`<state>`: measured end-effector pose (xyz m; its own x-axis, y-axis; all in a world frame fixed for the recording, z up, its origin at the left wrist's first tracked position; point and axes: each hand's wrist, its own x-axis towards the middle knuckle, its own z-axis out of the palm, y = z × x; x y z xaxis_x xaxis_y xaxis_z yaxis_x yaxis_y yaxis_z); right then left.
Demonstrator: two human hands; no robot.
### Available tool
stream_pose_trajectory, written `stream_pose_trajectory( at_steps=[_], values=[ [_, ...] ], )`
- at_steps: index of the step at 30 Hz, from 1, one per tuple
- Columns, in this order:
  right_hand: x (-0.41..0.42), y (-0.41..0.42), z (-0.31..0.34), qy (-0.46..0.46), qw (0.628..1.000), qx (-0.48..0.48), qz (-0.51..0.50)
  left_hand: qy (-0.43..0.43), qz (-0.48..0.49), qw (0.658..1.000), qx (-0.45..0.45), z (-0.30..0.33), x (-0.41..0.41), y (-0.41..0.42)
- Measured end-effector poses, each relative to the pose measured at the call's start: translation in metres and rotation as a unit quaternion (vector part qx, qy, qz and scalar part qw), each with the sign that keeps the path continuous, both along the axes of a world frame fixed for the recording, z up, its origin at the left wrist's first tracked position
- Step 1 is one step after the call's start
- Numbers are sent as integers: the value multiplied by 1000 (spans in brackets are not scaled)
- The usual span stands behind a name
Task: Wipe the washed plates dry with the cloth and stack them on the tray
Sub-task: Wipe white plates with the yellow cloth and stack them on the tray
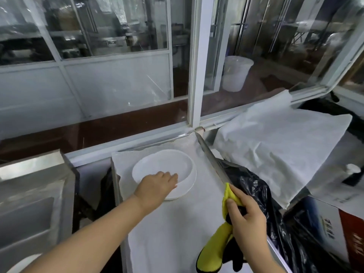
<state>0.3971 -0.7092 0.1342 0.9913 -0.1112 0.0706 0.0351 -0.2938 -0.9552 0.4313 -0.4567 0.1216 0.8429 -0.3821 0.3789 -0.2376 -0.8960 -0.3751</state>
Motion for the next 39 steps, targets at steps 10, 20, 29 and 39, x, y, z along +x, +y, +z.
stream_pose_trajectory(
  at_steps=[10,20,29,39],
  values=[
    [30,-2,-20,6,1000,7,-7,49,-4,999,-8,-40,23,-7],
    [45,5,-32,4,1000,4,-6,82,-27,996,-39,-72,31,-17],
    [53,18,-39,4,1000,6,5,146,33,984,-95,-80,32,-22],
    [88,63,-22,-4,996,-31,82,120,41,974,-189,-68,17,-12]
  ],
)
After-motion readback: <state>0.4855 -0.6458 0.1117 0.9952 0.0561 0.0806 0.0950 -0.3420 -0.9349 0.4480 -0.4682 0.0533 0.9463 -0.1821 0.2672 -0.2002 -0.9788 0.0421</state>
